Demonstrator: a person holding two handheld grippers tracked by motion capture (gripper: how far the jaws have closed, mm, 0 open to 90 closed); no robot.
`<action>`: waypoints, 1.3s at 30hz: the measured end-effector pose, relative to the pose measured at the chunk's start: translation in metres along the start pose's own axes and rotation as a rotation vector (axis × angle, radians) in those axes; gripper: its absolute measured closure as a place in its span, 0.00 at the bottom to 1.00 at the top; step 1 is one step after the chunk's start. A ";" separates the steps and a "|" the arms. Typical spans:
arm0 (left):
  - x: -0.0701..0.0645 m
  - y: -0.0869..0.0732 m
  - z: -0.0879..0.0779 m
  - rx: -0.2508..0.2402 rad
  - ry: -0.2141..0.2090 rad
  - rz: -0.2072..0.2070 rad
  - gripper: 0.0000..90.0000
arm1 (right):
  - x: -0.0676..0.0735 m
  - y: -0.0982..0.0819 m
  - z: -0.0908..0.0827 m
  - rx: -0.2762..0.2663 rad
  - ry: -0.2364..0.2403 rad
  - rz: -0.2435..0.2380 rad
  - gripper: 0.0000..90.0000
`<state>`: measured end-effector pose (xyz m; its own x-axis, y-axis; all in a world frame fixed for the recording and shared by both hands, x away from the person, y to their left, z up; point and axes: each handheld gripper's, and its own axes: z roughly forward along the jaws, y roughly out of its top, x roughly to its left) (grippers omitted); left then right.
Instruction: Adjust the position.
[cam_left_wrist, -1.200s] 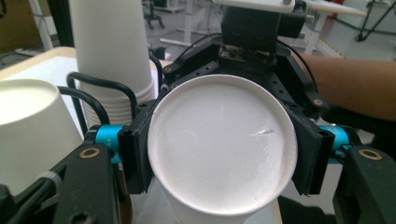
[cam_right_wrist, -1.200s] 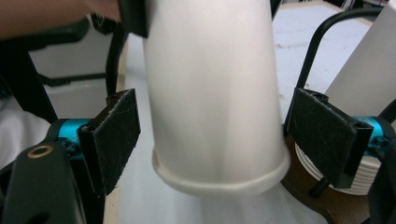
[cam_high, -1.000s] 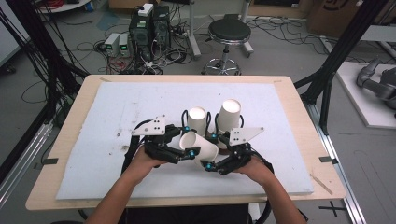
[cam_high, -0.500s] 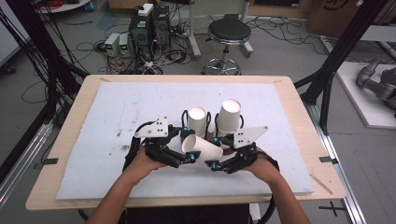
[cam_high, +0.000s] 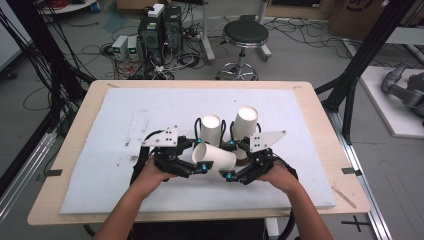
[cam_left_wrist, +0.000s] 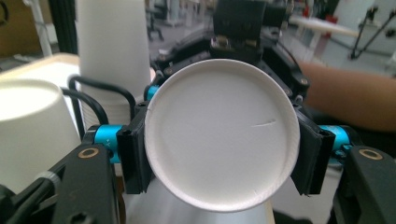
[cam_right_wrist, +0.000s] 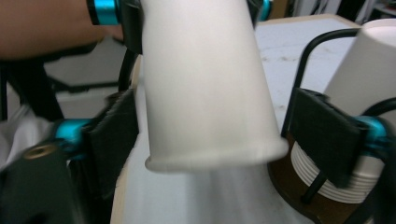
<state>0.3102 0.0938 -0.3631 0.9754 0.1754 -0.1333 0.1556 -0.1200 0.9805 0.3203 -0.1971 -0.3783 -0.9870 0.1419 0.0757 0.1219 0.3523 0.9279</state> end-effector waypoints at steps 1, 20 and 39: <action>0.000 0.000 -0.001 -0.011 0.001 -0.001 0.39 | 0.000 -0.001 -0.001 -0.014 -0.002 0.007 0.18; -0.005 0.000 -0.006 0.024 0.043 -0.006 0.26 | 0.000 -0.008 -0.003 -0.017 0.022 -0.009 0.38; 0.000 -0.005 0.001 0.061 -0.050 -0.017 0.38 | 0.005 -0.005 -0.004 0.006 0.015 0.008 0.22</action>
<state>0.3099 0.0937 -0.3683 0.9789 0.1289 -0.1584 0.1798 -0.1766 0.9677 0.3146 -0.2021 -0.3813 -0.9874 0.1310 0.0885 0.1303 0.3570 0.9250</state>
